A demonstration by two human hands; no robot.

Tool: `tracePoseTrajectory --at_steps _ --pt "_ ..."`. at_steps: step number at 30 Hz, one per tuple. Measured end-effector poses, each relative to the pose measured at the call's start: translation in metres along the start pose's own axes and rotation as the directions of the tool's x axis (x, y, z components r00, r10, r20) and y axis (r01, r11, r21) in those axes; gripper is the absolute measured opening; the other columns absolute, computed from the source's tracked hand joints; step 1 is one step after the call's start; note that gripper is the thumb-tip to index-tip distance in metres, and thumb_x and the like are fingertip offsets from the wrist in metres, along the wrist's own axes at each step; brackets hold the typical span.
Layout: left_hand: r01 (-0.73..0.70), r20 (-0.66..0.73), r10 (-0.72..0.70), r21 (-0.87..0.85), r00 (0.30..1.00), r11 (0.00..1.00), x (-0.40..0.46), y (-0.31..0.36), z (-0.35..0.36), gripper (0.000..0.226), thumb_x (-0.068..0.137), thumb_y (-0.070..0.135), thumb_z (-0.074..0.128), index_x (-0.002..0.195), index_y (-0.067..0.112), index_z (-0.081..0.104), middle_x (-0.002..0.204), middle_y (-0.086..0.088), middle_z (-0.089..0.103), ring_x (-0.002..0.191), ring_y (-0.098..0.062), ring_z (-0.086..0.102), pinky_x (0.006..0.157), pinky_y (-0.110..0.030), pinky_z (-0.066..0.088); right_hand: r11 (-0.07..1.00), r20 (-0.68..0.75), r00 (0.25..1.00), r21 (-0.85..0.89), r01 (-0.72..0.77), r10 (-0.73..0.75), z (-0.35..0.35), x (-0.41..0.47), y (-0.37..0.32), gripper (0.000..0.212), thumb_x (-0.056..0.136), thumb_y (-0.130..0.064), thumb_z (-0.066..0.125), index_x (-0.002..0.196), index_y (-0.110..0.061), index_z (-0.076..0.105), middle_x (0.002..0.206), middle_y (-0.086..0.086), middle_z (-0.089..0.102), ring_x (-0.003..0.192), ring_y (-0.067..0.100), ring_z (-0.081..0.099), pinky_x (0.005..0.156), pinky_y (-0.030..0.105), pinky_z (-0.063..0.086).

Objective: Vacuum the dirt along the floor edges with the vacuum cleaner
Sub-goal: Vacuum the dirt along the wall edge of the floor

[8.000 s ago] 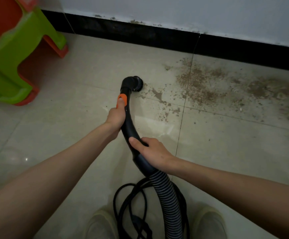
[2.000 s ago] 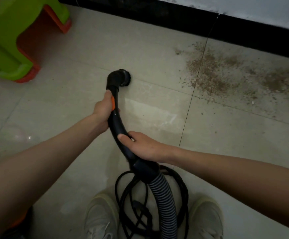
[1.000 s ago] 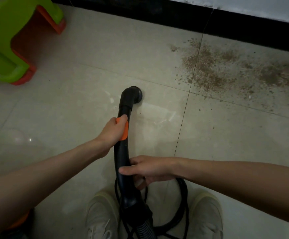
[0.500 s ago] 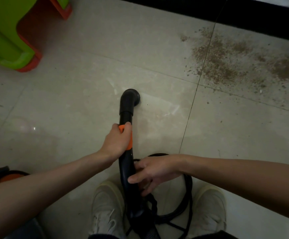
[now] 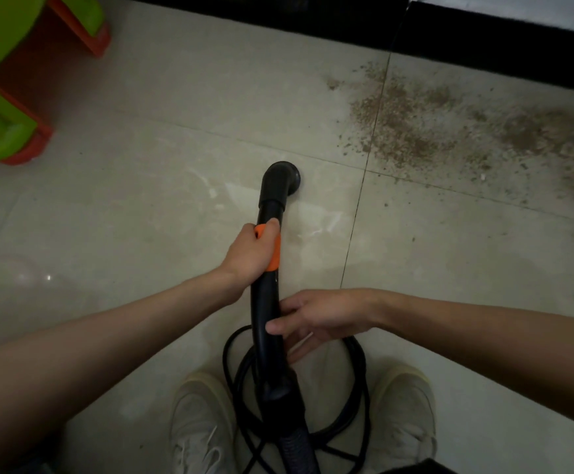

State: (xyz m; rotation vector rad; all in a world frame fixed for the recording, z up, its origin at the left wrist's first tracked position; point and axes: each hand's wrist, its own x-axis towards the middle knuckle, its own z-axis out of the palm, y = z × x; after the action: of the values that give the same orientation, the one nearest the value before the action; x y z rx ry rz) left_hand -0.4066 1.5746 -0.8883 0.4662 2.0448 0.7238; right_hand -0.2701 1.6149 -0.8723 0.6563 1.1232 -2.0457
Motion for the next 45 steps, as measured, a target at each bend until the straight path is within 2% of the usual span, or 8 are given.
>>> tracePoseTrajectory --at_steps 8,12,19,24,30,33,40,45 --pt "-0.061 -0.019 0.059 -0.162 0.998 0.985 0.037 0.053 0.004 0.037 0.096 0.048 0.041 0.1 0.013 0.051 0.08 0.0 0.051 0.068 -0.013 0.051 0.056 -0.026 0.039 0.958 -0.302 0.925 0.095 0.27 -0.231 -0.013 -0.009 -0.005 0.027 0.099 -0.036 0.051 0.113 -0.014 0.058 0.113 0.007 0.065 0.105 0.023 0.063 0.102 0.039 0.049" --pt "-0.074 0.032 0.082 -0.211 0.996 0.975 0.053 0.083 0.015 0.038 0.095 0.05 0.043 0.097 0.013 0.051 0.079 -0.003 0.053 0.064 -0.015 0.053 0.052 -0.025 0.042 0.947 -0.426 0.865 0.054 0.316 -0.264 -0.015 -0.008 0.004 0.034 0.095 -0.048 0.054 0.108 -0.017 0.058 0.101 0.0 0.065 0.093 0.013 0.065 0.081 0.022 0.053" --pt "-0.043 0.045 0.068 -0.43 0.997 0.902 0.093 0.143 0.012 0.037 0.091 0.048 0.053 0.092 0.012 0.055 0.074 -0.004 0.053 0.06 -0.016 0.052 0.057 -0.024 0.046 0.836 -0.731 0.561 -0.023 0.549 -0.388 -0.03 0.002 0.008 0.032 0.085 -0.043 0.071 0.101 -0.022 0.055 0.089 -0.004 0.062 0.075 0.006 0.061 0.067 0.024 0.053" --pt "0.023 0.082 0.023 -0.524 0.996 0.851 0.11 0.157 0.002 0.039 0.093 0.052 0.05 0.093 0.013 0.054 0.08 -0.005 0.06 0.063 -0.015 0.057 0.061 -0.027 0.05 0.87 -0.811 0.363 -0.327 0.369 -0.459 -0.056 -0.013 -0.02 0.041 0.071 -0.06 0.071 0.096 -0.032 0.055 0.082 -0.008 0.067 0.067 0.005 0.065 0.061 0.023 0.055" --pt "-0.016 -0.065 -0.019 -0.492 0.998 0.87 0.115 0.139 0.024 0.041 0.096 0.041 0.05 0.116 0.006 0.047 0.092 -0.007 0.059 0.081 -0.019 0.06 0.079 -0.032 0.051 0.813 -0.737 0.444 -0.582 -0.033 -0.51 -0.102 -0.039 -0.062 0.052 0.076 -0.061 0.07 0.105 -0.022 0.052 0.088 -0.004 0.063 0.079 0.015 0.063 0.068 0.034 0.054" --pt "-0.004 -0.122 -0.07 -0.52 0.99 0.854 0.118 0.144 0.028 0.054 0.098 0.044 0.044 0.132 0.003 0.041 0.114 -0.013 0.059 0.104 -0.028 0.06 0.089 -0.036 0.05 0.827 -0.714 0.496 -0.562 0.014 -0.494 -0.115 -0.048 -0.08 0.054 0.074 -0.061 0.072 0.104 -0.021 0.053 0.09 -0.005 0.061 0.08 0.01 0.061 0.06 0.027 0.047" --pt "-0.037 -0.107 -0.034 -0.597 0.994 0.801 0.129 0.148 0.032 0.048 0.098 0.043 0.044 0.123 0.003 0.047 0.081 -0.006 0.055 0.07 -0.02 0.055 0.071 -0.033 0.05 0.913 -0.768 0.502 -0.284 0.292 -0.399 -0.111 -0.045 -0.044 0.047 0.078 -0.055 0.072 0.104 -0.022 0.052 0.095 -0.004 0.064 0.081 0.015 0.067 0.078 0.04 0.058" --pt "-0.008 -0.1 -0.074 -0.65 0.992 0.76 0.13 0.137 0.04 0.044 0.099 0.041 0.045 0.119 0.003 0.049 0.073 -0.004 0.053 0.061 -0.016 0.053 0.061 -0.028 0.049 0.864 -0.781 0.37 -0.451 0.222 -0.503 -0.112 -0.04 -0.033 0.045 0.083 -0.061 0.061 0.109 -0.025 0.05 0.086 -0.004 0.064 0.062 0.012 0.063 0.065 0.036 0.055"
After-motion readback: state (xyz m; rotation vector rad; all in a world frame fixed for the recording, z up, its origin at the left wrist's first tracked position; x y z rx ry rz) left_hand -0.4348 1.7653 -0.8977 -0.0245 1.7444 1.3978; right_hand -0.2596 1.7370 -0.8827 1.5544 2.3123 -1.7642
